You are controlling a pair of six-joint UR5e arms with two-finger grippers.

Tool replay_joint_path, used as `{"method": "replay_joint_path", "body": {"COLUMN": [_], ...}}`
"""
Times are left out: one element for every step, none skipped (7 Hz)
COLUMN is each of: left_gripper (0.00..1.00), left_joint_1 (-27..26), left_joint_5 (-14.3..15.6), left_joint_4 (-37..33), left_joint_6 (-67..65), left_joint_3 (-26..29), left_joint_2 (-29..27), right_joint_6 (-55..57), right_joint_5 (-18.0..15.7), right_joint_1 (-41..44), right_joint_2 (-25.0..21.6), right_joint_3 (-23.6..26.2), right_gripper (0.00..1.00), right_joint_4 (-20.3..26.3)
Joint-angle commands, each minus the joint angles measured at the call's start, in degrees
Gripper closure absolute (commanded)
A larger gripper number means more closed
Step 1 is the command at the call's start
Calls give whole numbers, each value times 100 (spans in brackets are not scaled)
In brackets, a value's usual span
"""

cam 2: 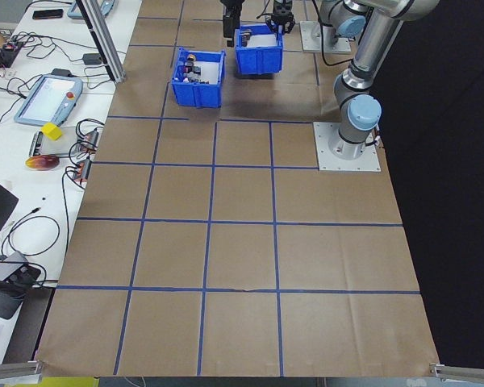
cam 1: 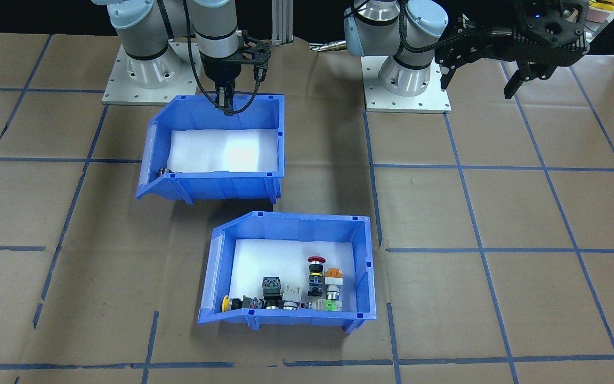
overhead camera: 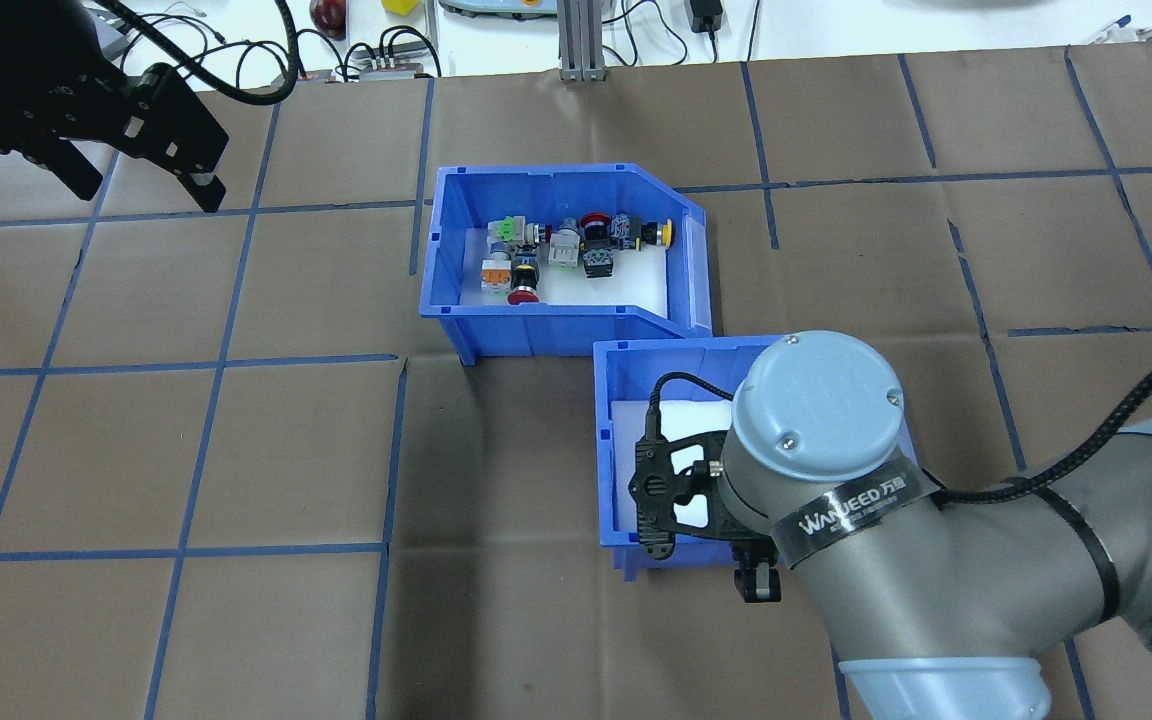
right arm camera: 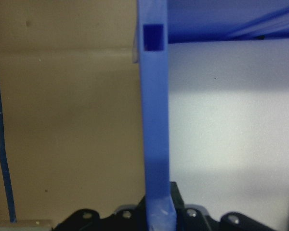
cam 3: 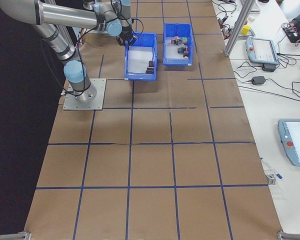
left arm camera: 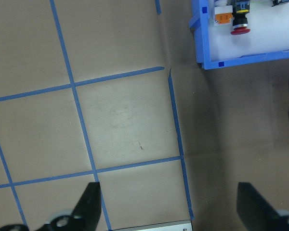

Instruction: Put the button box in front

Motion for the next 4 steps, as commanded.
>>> {"method": "replay_joint_path", "body": {"left_gripper": [1, 1, 1, 1], "left_joint_1": [9, 9, 9, 9], "left_joint_5": [7, 7, 7, 7], "left_joint_4": [0, 0, 0, 0], "left_joint_6": [0, 0, 0, 9], "left_joint_3": [2, 2, 2, 2], "left_joint_2": [-9, -18, -18, -18], "right_joint_6": [643, 802, 917, 970], "right_joint_5": [73, 64, 38, 55], "right_joint_1": [627, 838, 901, 954], "right_joint_2": [332, 578, 737, 800], "right_joint_3": [0, 0, 0, 8], "right_gripper": [94, 93, 93, 93], "right_joint_4": [-611, -875, -904, -896]}}
